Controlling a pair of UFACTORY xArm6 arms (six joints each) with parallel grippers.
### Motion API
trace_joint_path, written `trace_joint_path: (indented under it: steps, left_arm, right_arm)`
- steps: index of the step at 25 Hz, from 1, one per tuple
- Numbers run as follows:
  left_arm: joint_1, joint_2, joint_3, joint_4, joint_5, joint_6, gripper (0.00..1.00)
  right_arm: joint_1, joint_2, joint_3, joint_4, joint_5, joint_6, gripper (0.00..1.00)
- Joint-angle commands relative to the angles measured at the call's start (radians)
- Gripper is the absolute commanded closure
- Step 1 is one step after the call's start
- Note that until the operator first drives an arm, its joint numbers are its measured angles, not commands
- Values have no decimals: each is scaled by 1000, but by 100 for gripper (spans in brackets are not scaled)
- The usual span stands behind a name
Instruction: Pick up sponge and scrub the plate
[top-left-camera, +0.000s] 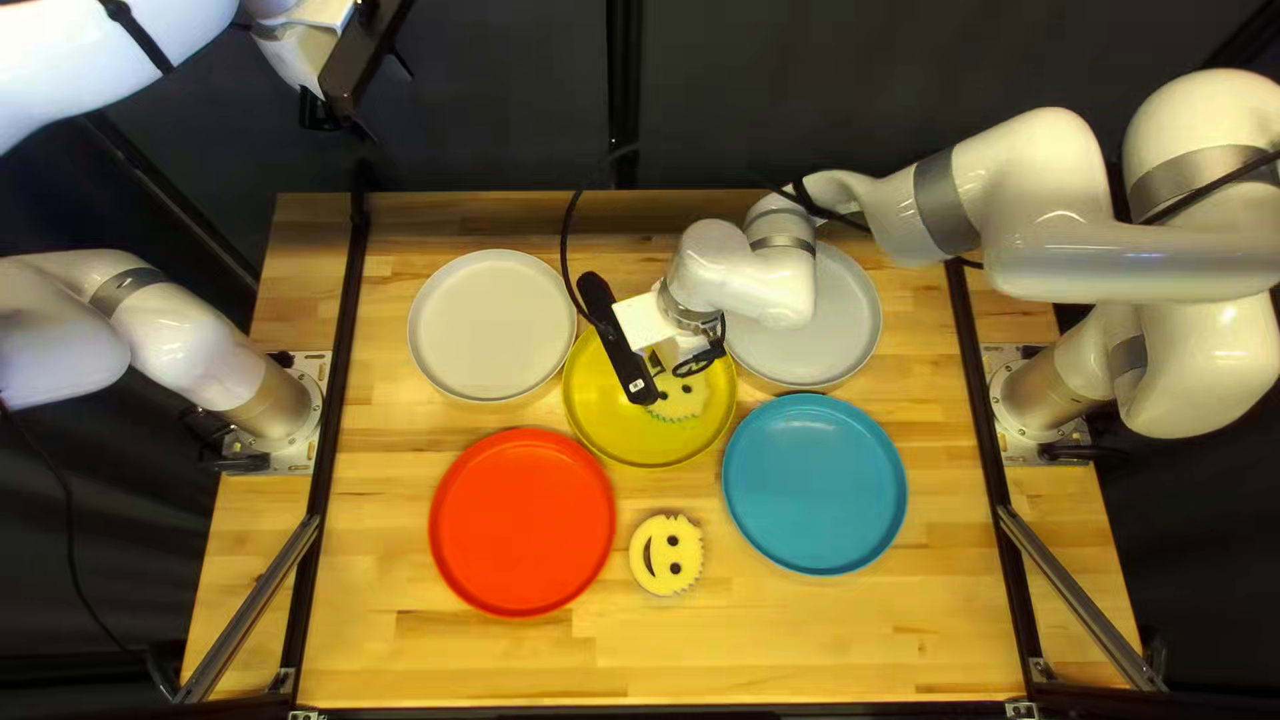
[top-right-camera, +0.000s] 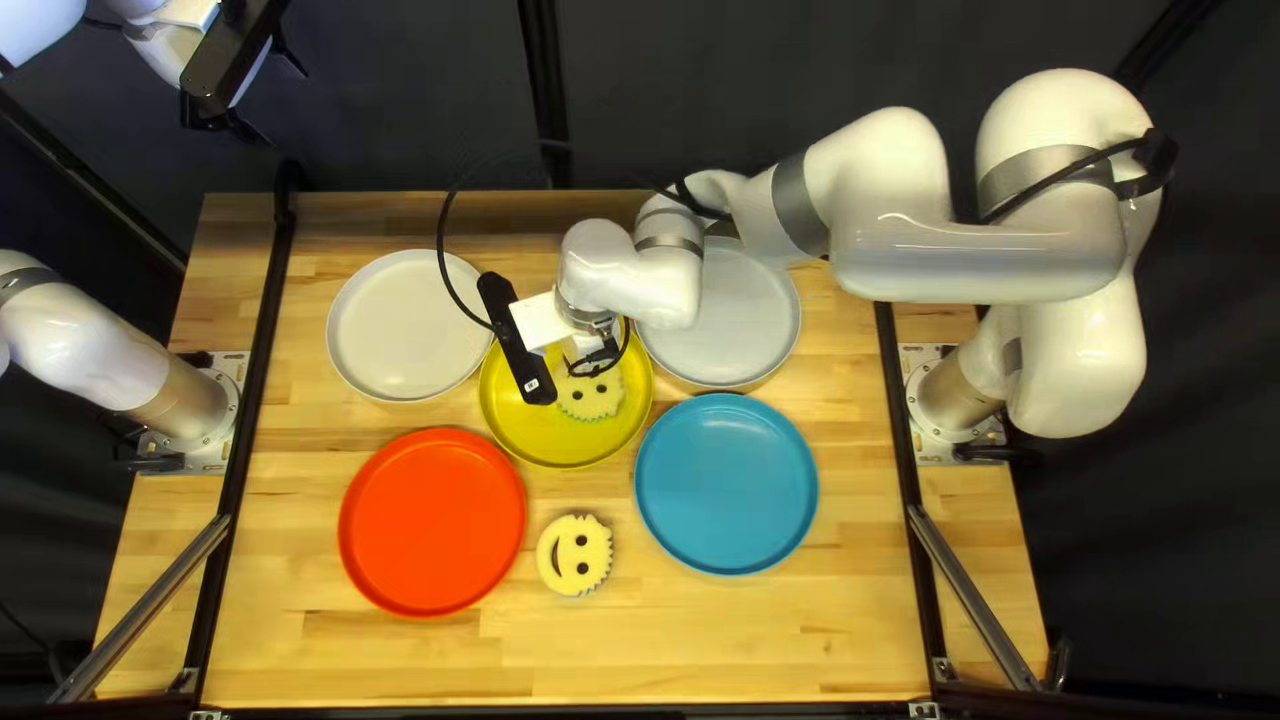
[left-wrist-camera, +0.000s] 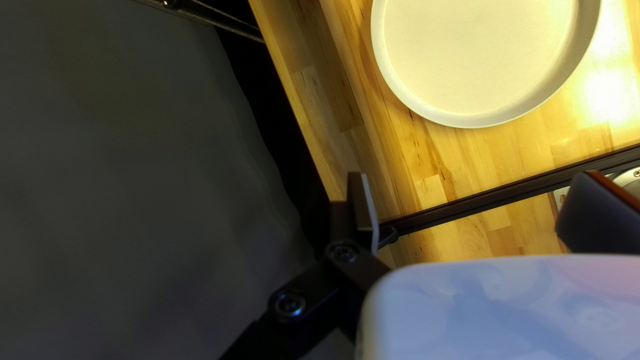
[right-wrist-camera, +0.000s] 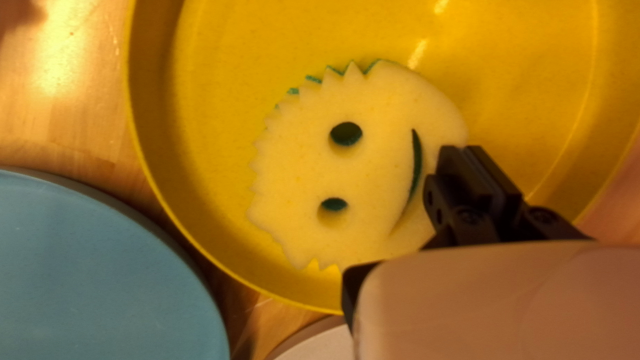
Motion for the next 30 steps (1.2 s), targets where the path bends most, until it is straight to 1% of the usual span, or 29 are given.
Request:
trace_joint_path:
  steps: [1, 5, 9, 11, 14, 17, 21, 25, 28, 30]
  left_arm:
    - [0, 0, 0, 0, 0, 0, 0]
    - [0, 0, 0, 0, 0, 0, 0]
    - [0, 0, 0, 0, 0, 0, 0]
    - [0, 0, 0, 0, 0, 0, 0]
    - [0, 0, 0, 0, 0, 0, 0]
    - [0, 0, 0, 0, 0, 0, 0]
    - [0, 0, 0, 0, 0, 0, 0]
    - [0, 0, 0, 0, 0, 0, 0]
    - [0, 0, 0, 0, 0, 0, 0]
    - [0, 0, 0, 0, 0, 0, 0]
  right_arm:
    - [-23, 0, -16, 20, 22, -20, 100]
    - [-10, 13, -33, 34, 32, 0, 100]
    - [21, 36, -61, 46, 55, 40, 100]
    - [47, 58, -91, 42, 78, 75, 100]
    - [63, 73, -123, 39, 113, 102, 100]
    - [74, 102, -185, 46, 169, 132, 100]
    - [52, 150, -258, 61, 225, 149, 100]
    - [11, 177, -299, 73, 259, 150, 100]
    - [-18, 189, -314, 82, 272, 145, 100]
    - [-36, 184, -311, 89, 277, 143, 100]
